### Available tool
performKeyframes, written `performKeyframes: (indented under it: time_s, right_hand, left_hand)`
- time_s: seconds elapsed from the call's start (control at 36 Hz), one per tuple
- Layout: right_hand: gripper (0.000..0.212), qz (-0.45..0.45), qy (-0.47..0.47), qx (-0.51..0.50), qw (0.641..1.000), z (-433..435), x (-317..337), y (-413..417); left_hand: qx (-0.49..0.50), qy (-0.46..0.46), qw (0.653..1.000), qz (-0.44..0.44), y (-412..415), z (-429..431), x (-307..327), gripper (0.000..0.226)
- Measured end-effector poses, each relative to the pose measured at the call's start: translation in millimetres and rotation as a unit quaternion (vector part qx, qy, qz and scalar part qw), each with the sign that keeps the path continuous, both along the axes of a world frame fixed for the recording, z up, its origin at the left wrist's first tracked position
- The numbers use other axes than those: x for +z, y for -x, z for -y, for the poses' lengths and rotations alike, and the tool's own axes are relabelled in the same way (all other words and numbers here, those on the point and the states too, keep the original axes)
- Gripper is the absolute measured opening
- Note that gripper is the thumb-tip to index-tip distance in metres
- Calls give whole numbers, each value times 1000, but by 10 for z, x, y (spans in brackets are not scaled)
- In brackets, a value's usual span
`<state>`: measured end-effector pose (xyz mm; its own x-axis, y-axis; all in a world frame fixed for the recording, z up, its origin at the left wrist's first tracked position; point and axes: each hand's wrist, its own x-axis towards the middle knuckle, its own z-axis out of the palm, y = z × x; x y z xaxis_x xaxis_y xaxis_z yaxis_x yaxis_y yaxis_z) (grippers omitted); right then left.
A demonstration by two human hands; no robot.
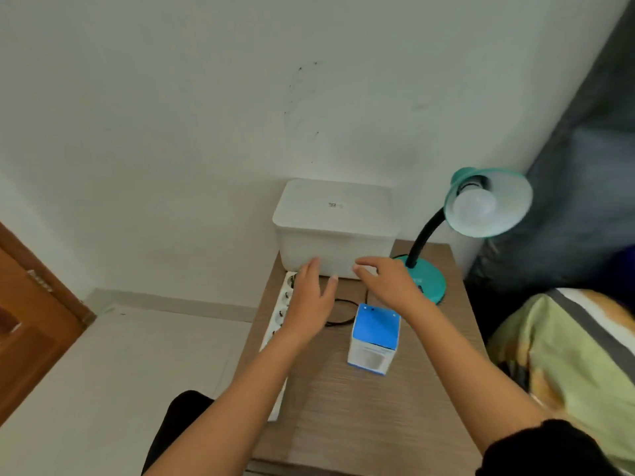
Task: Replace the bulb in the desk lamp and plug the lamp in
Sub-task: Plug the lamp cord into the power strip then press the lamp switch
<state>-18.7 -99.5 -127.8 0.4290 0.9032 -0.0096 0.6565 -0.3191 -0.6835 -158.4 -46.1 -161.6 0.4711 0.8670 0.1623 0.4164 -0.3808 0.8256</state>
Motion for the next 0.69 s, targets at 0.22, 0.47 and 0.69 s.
performKeyframes:
  time_s: [0.22,0.47,0.69]
  right_hand:
    - [50,11,40,-73,996,860,-92,-717]
    - [52,-19,58,-100,993,1161,-453,-1332]
    - [53,-37,44,-75,995,855,-863,-1571]
  left_hand:
    - [-103,-18,994,-13,-973,612,256,54]
    - [-102,38,991,-78,-1728,869,-252,57]
    - [40,55,995,-69,-1969,776,-793,59]
